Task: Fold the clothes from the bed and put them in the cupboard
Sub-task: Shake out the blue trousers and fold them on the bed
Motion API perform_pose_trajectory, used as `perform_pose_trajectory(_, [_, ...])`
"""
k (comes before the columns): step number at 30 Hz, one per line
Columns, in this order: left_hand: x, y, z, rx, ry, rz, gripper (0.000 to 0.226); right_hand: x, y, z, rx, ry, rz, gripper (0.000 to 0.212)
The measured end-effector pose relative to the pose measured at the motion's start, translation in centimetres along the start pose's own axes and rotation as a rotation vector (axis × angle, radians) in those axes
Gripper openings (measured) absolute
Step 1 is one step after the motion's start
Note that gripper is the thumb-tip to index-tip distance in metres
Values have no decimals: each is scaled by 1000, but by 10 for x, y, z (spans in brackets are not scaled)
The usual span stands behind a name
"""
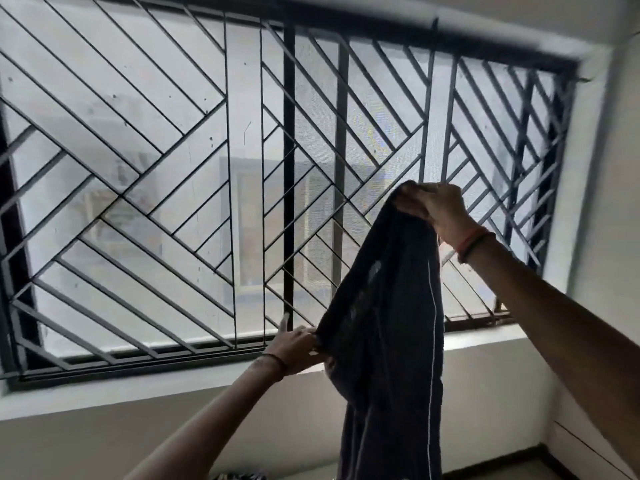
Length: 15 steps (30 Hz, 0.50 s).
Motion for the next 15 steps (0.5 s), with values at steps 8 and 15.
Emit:
perform_pose_trajectory(8, [98,-83,-25,-140,370,-450,65,84,44,-36,-160,105,-314,48])
perform_pose_trajectory(15, [152,-103,-38,-52,417,-440,41,91,82,-42,-286,66,-973,33])
Point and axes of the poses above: each hand's wrist, its own z-axis towards the middle knuckle, its own x-axis out of the back of the hand, y = z × x, the point moved 9 cm from there along z, towards the middle knuckle, and after that the axes turned 13 degrees about -y, right-handed, at the moved point
